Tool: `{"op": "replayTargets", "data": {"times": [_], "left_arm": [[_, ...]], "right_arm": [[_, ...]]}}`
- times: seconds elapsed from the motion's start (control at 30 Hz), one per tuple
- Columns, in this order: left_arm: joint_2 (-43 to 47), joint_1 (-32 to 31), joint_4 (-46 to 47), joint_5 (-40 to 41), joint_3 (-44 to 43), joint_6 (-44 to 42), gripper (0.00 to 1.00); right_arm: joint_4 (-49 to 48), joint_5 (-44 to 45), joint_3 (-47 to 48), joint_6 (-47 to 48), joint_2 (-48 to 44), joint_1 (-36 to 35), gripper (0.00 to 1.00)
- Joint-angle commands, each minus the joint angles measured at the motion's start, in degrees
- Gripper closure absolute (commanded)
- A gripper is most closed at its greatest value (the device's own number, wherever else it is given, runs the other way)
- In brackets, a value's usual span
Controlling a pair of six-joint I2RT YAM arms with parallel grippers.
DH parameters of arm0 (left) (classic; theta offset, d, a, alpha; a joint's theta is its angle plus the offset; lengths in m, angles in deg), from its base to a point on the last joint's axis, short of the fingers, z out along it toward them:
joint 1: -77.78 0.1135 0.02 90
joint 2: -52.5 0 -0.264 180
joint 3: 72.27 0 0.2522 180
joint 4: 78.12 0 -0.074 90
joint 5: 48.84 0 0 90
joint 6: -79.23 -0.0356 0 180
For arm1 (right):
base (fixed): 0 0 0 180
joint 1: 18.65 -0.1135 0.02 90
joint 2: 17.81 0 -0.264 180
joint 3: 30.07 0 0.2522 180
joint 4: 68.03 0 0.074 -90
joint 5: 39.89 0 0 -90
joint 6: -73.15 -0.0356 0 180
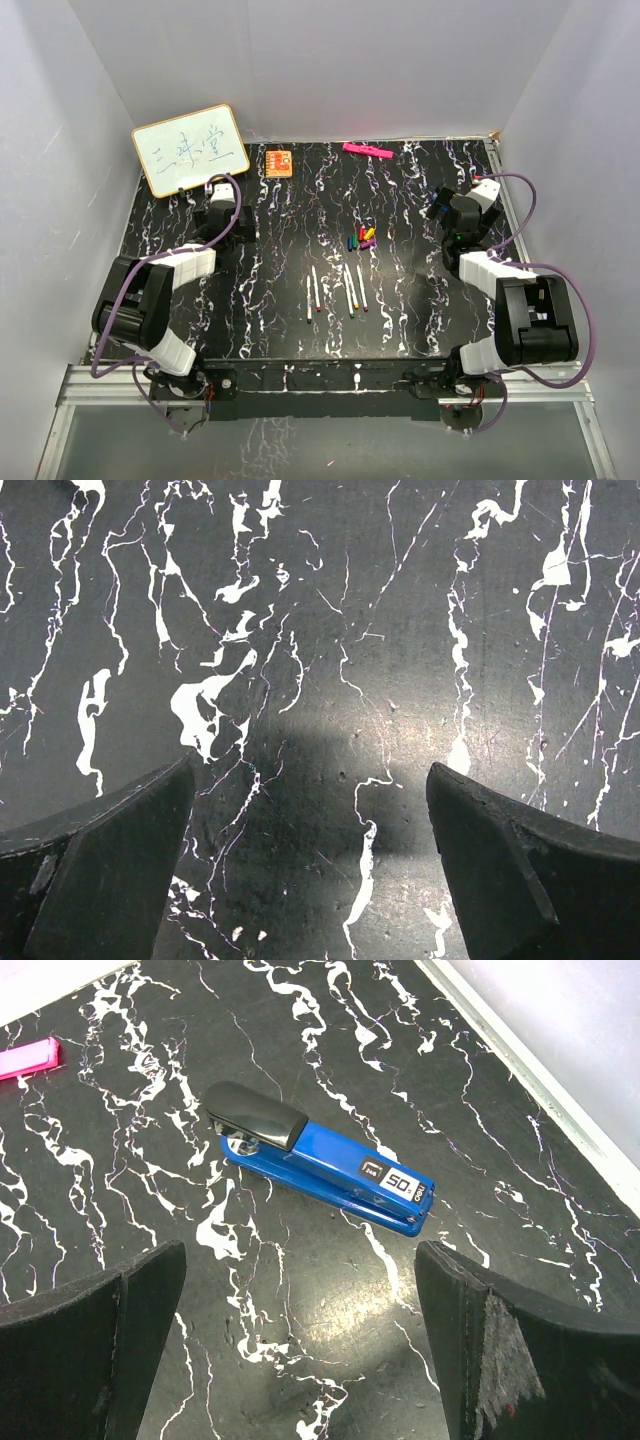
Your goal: Insert the pens into the pen caps
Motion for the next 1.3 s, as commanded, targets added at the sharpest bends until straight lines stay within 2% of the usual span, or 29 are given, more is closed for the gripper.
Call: {"op": "replayTargets", "data": {"times": [0.0, 0.4, 0.57, 0.7, 0.93, 1.1, 1.27], "left_arm": [[1.47, -0.24, -0.08, 2.01, -1.38, -0.54, 0.01], [0.02, -0.23, -0.88, 2.51, -2.89, -0.2, 0.01], [-1.19, -0.28, -2.94, 2.24, -5.55, 3.25, 0.01], [-3.21, -0.51, -7.67, -1.83, -9.86, 3.0, 0.01], [-4.54, -2.45, -13.28, -15.87, -14.6, 0.91, 0.01], [-4.54, -6.83, -20.08, -14.11, -19.5, 1.79, 0.01], [-0.61, -8.65, -20.19, -20.44, -17.61, 4.34, 0.01]], "right_arm": [[-1.53, -0.16, 0.9, 0.21, -0.48, -0.12, 0.02], [-1.45, 0.05, 1.64, 0.58, 0.19, -0.11, 0.02], [-1.4, -0.74, 1.92, 0.59, 0.44, -0.11, 0.02], [-1.22, -2.1, 1.81, 0.4, 0.26, -0.42, 0.02], [-1.79, -3.96, 2.08, 1.34, 1.23, -3.53, 0.02], [-1.16, -4.63, 2.88, 1.96, 0.9, -5.31, 0.02], [-0.5, -6.38, 3.44, 0.65, -0.62, -5.38, 0.02]]}}
